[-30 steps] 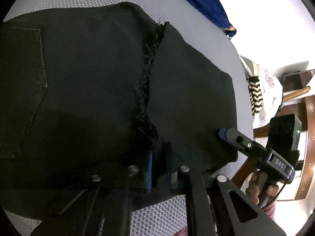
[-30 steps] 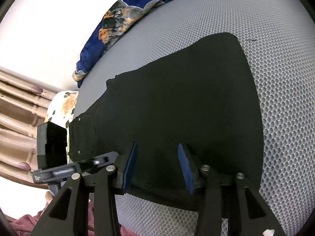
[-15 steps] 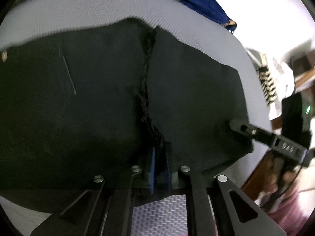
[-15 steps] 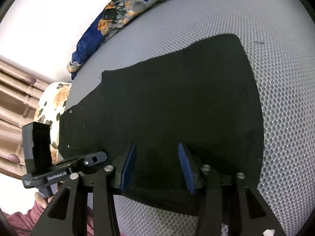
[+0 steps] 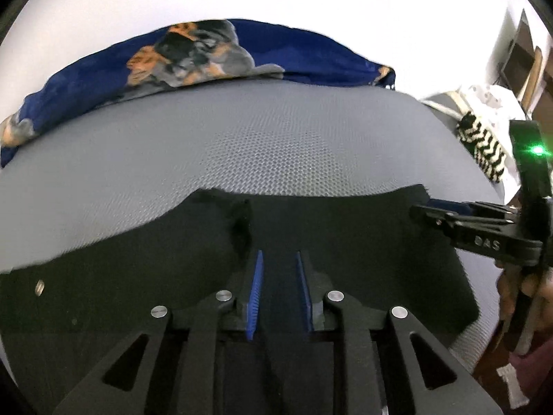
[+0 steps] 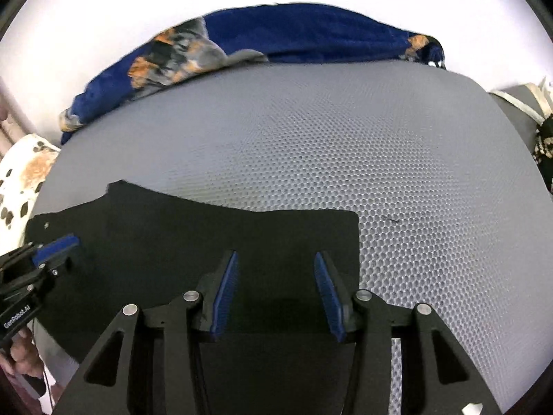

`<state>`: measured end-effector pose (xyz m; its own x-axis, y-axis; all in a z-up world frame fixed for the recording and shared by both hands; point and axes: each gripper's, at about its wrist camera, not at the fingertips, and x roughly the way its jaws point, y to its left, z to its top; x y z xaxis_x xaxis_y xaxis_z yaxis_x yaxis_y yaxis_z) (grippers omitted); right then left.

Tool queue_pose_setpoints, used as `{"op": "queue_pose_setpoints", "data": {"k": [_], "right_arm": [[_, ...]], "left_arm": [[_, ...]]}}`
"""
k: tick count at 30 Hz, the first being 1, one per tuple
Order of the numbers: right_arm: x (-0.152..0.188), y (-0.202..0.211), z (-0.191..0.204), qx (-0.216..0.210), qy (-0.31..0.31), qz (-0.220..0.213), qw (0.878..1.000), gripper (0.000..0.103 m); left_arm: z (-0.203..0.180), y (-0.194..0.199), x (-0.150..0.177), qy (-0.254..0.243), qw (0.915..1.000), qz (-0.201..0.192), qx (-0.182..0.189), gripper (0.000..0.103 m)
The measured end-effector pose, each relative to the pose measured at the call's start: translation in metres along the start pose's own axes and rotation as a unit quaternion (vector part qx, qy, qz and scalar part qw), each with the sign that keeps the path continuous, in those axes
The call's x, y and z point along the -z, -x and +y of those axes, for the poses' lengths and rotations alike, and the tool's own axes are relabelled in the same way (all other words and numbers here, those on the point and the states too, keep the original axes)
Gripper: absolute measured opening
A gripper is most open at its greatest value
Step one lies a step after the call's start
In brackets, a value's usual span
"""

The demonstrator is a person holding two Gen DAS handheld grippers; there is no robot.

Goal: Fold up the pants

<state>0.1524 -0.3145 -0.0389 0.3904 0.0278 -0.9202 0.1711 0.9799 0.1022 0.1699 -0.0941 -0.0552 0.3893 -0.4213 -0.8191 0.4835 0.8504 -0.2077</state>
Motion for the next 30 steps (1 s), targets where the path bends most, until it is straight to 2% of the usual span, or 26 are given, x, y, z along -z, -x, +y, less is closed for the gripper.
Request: {"op": "queue_pose_setpoints", "data": {"k": [2, 5, 7, 11, 14, 19, 21, 30], "right_arm": [[-0.006, -0.007, -0.003, 0.004, 0.000, 0.005, 1.000, 0.042], [-0.008, -0.013, -0.005, 0.006, 0.001, 0.011, 1.000, 0.042], [-0.009, -0.016, -0.005, 0.008, 0.003, 0.012, 1.000, 0.042], [-0.006, -0.016, -0.001, 0.014, 0.012, 0.008, 1.000, 0.044], [-0.006, -0.016, 0.001, 0.020, 0.017, 0.010, 1.000, 0.044], [-0.004, -0.013, 0.004, 0.014, 0.013, 0.013, 1.000, 0.046], [-0.001, -0.011, 0.006, 0.002, 0.012, 0.016, 1.000, 0.046], [0.031, 0.000, 0.041, -0.004, 0.055, 0.032, 0.998, 0.046]], "left_arm": [[0.001, -0.018, -0.009, -0.001, 0.9999, 0.012, 0.002, 0.021], [0.005, -0.046, -0.013, 0.002, 0.9985, 0.051, -0.019, 0.022], [0.009, -0.049, -0.014, 0.002, 0.9988, 0.042, -0.024, 0.028], [0.015, -0.047, -0.019, 0.011, 0.9986, 0.051, -0.014, 0.029], [0.014, -0.044, -0.022, 0.006, 0.9981, 0.057, -0.023, 0.031], [0.009, -0.017, -0.007, 0.006, 0.9983, 0.047, -0.035, 0.034], [0.011, -0.005, 0.000, 0.013, 0.9982, 0.039, -0.043, 0.040], [0.047, 0.065, 0.042, 0.075, 0.9937, 0.007, -0.082, 0.048]]}}
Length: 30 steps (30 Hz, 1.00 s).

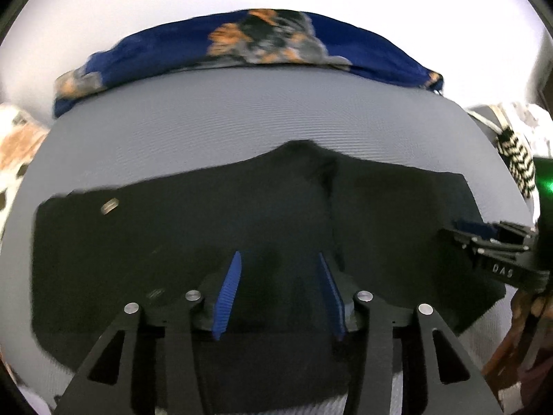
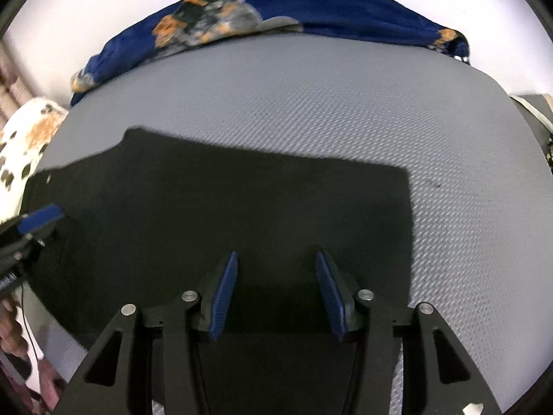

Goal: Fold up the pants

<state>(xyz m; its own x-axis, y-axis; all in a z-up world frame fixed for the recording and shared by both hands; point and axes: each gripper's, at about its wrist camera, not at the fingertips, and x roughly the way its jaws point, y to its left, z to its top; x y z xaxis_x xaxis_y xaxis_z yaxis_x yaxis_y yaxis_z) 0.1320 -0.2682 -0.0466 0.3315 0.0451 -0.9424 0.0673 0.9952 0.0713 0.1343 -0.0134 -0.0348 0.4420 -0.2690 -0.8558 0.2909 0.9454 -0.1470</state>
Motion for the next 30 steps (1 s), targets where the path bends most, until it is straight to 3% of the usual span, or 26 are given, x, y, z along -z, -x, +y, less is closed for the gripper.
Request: {"op": "queue_pose_setpoints", "data": {"k": [6, 12, 18, 24, 28, 30], "right_arm": [[0.022, 0.004, 0.039, -0.019, 0.040, 0.008, 0.999, 0.052], [0.035, 0.006, 0.085, -0.057, 0.076, 0.021, 0.995, 0.053], [0.038, 0.001, 0.124, -0.104, 0.091, 0.036, 0.990, 0.054], [0.034, 0.000, 0.147, -0.126, 0.106, 0.051, 0.985, 0.056], [0.031, -0.002, 0.143, -0.125, 0.088, 0.057, 0.987, 0.059], [0.030, -0.004, 0.142, -0.129, 0.082, 0.059, 0.987, 0.059]], "left_arm": [[0.066, 0.044, 0.039, 0.082, 0.9964, -0.018, -0.012, 0.049], [0.135, 0.077, 0.073, 0.187, 0.9817, -0.034, -0.019, 0.050], [0.185, 0.085, 0.106, 0.280, 0.9594, -0.031, -0.002, 0.050], [0.214, 0.067, 0.137, 0.359, 0.9307, -0.011, 0.069, 0.050], [0.227, 0.051, 0.149, 0.403, 0.9062, -0.017, 0.128, 0.050], [0.232, 0.046, 0.147, 0.412, 0.8999, -0.018, 0.141, 0.050]]}}
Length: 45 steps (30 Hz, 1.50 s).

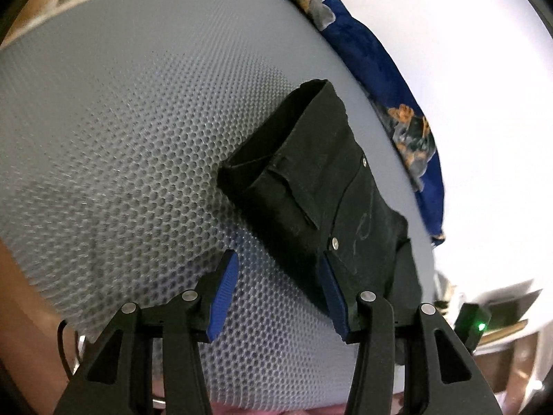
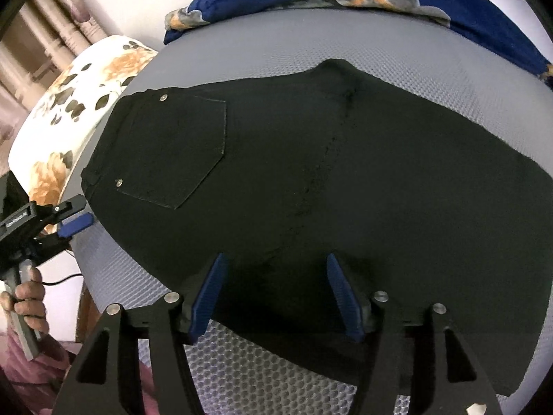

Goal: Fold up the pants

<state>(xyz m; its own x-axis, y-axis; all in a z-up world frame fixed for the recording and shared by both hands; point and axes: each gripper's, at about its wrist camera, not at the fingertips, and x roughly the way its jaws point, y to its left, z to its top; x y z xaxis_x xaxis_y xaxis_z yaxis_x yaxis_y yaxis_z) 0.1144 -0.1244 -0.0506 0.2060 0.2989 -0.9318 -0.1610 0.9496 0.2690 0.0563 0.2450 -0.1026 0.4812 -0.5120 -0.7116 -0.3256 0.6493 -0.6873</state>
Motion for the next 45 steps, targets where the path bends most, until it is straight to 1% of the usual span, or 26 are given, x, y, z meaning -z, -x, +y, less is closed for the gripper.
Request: {"op": "queue_pose_setpoints", "data": {"k": [2, 4, 5, 6, 10, 13, 16, 18, 21, 24, 26, 28, 31, 33, 34, 36, 37, 38, 40, 43, 45], "right_arm": [[-0.001, -0.001, 0.002, 0.003, 0.004, 0.003, 1.000, 0.062], [-0.001, -0.002, 0.005, 0.007, 0.012, 0.006, 1.000, 0.065], [-0.001, -0.003, 0.008, 0.010, 0.018, 0.008, 1.000, 0.067], [-0.001, -0.004, 0.010, 0.013, 0.021, 0.009, 1.000, 0.068], [0.000, -0.006, 0.014, 0.020, 0.034, 0.013, 0.999, 0.072], [-0.001, -0.006, 0.011, 0.015, 0.027, 0.015, 0.999, 0.073], [-0.004, -0.005, 0.003, -0.004, 0.002, 0.016, 1.000, 0.073], [-0.005, -0.004, -0.004, -0.020, -0.020, 0.014, 1.000, 0.073], [-0.006, -0.004, -0.007, -0.028, -0.031, 0.013, 0.999, 0.073], [-0.005, -0.005, -0.005, -0.020, -0.026, 0.013, 0.999, 0.073], [-0.004, -0.005, -0.004, -0.019, -0.023, 0.012, 1.000, 0.076], [-0.003, -0.005, -0.004, -0.016, -0.025, 0.007, 1.000, 0.077], [-0.003, -0.006, 0.000, -0.010, -0.018, 0.005, 1.000, 0.080], [-0.004, -0.006, 0.000, -0.011, -0.017, 0.005, 1.000, 0.082], [-0.004, -0.006, 0.000, -0.011, -0.017, 0.005, 1.000, 0.082], [-0.006, -0.005, 0.000, -0.013, -0.020, 0.006, 1.000, 0.081], [-0.006, -0.004, -0.001, -0.014, -0.023, 0.006, 1.000, 0.082], [-0.007, -0.001, -0.002, -0.012, -0.031, 0.004, 0.999, 0.081], [-0.006, 0.008, -0.005, -0.017, -0.042, -0.008, 0.999, 0.081], [-0.006, 0.025, -0.014, -0.025, -0.058, -0.031, 0.998, 0.081], [-0.008, 0.039, -0.022, -0.026, -0.064, -0.047, 0.997, 0.081]], "left_arm": [[0.004, -0.005, -0.006, 0.009, 0.9998, 0.006, 0.014, 0.050], [0.004, -0.007, -0.012, 0.010, 0.9996, 0.001, 0.028, 0.050], [0.003, -0.008, -0.015, 0.006, 0.9995, -0.002, 0.031, 0.050], [0.003, -0.008, -0.018, 0.001, 0.9995, 0.005, 0.031, 0.050], [0.007, -0.010, -0.032, 0.012, 0.9983, -0.007, 0.056, 0.050], [0.012, -0.009, -0.041, 0.029, 0.9965, -0.011, 0.078, 0.050], [0.015, -0.009, -0.051, 0.039, 0.9949, -0.017, 0.092, 0.050], [0.010, -0.010, -0.055, 0.027, 0.9957, -0.020, 0.086, 0.050], [0.005, -0.014, -0.059, 0.005, 0.9962, -0.033, 0.080, 0.050], [-0.005, -0.020, -0.062, -0.036, 0.9959, -0.046, 0.069, 0.050], [-0.013, -0.022, -0.060, -0.083, 0.9934, -0.059, 0.053, 0.050], [-0.015, -0.023, -0.056, -0.105, 0.9912, -0.067, 0.045, 0.050], [-0.016, -0.026, -0.056, -0.103, 0.9922, -0.063, 0.033, 0.046], [-0.015, -0.029, -0.058, -0.094, 0.9938, -0.051, 0.032, 0.035], [-0.014, -0.029, -0.059, -0.080, 0.9954, -0.043, 0.032, 0.033], [-0.012, -0.025, -0.059, -0.060, 0.9965, -0.041, 0.043, 0.028], [-0.013, -0.021, -0.059, -0.051, 0.9967, -0.040, 0.049, 0.028], [-0.020, -0.016, -0.059, -0.049, 0.9963, -0.042, 0.057, 0.027], [-0.041, -0.005, -0.057, -0.064, 0.9940, -0.051, 0.073, 0.026], [-0.080, 0.006, -0.053, -0.110, 0.9901, -0.057, 0.066, 0.026], [-0.112, 0.011, -0.047, -0.143, 0.9850, -0.057, 0.077, 0.026]]}}
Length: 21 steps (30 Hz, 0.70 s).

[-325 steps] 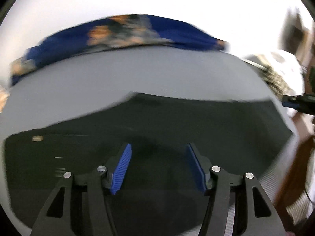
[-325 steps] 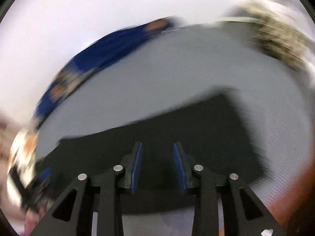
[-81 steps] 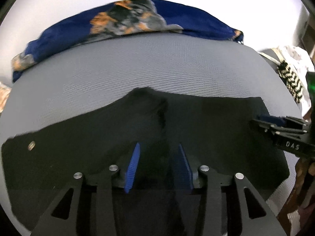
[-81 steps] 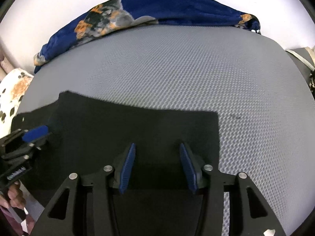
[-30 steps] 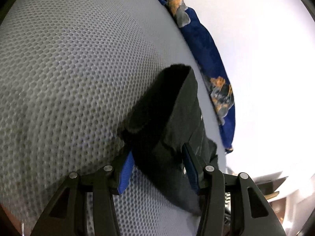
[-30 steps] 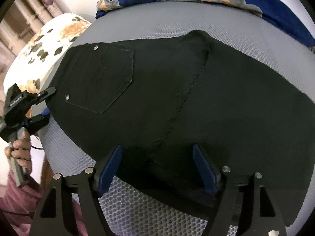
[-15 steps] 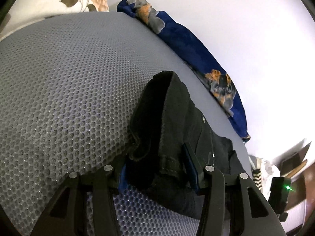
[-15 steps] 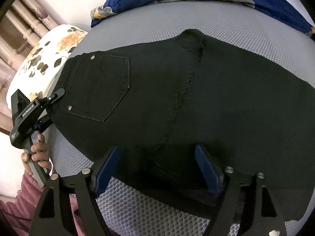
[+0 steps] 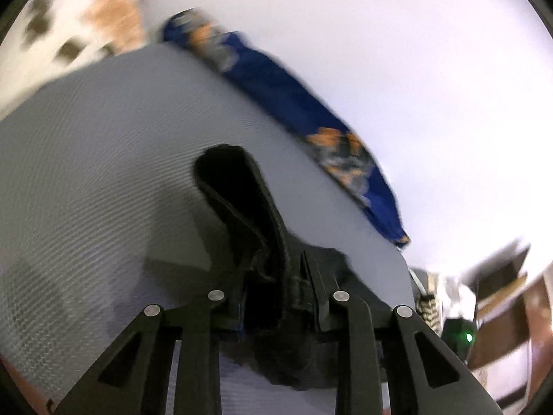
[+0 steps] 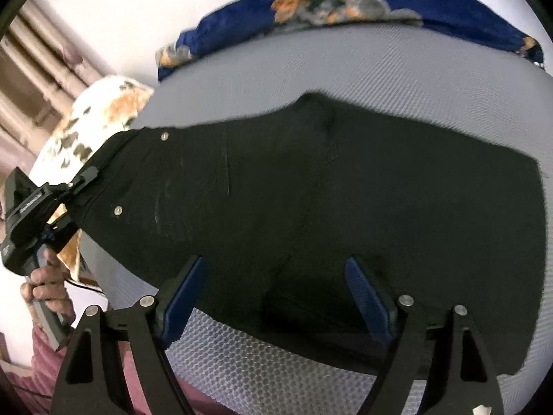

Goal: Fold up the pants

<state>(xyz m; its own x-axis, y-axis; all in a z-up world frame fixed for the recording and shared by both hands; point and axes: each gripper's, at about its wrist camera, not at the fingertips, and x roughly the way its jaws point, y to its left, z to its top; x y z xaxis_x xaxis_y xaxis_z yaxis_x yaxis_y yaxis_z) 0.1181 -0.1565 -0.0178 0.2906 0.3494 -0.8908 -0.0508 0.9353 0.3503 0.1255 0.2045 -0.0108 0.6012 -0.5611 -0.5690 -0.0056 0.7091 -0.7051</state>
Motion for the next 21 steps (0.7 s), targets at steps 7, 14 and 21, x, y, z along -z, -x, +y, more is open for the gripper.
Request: {"op": "queue_pose_setpoints", "data": {"k": [7, 14, 21], "right_arm": [[-0.015, 0.046, -0.034, 0.013, -0.024, -0.050, 0.998, 0.081], [-0.016, 0.088, -0.100, 0.011, -0.083, -0.091, 0.992, 0.081], [-0.004, 0.107, -0.154, 0.023, -0.123, -0.092, 0.988, 0.081]], "left_arm": [[-0.118, -0.027, 0.009, -0.099, 0.9928, 0.034, 0.058, 0.026], [-0.210, -0.098, 0.057, -0.188, 0.9712, 0.122, 0.081, 0.026], [-0.261, -0.180, 0.130, -0.253, 0.9349, 0.229, 0.096, 0.001]]}}
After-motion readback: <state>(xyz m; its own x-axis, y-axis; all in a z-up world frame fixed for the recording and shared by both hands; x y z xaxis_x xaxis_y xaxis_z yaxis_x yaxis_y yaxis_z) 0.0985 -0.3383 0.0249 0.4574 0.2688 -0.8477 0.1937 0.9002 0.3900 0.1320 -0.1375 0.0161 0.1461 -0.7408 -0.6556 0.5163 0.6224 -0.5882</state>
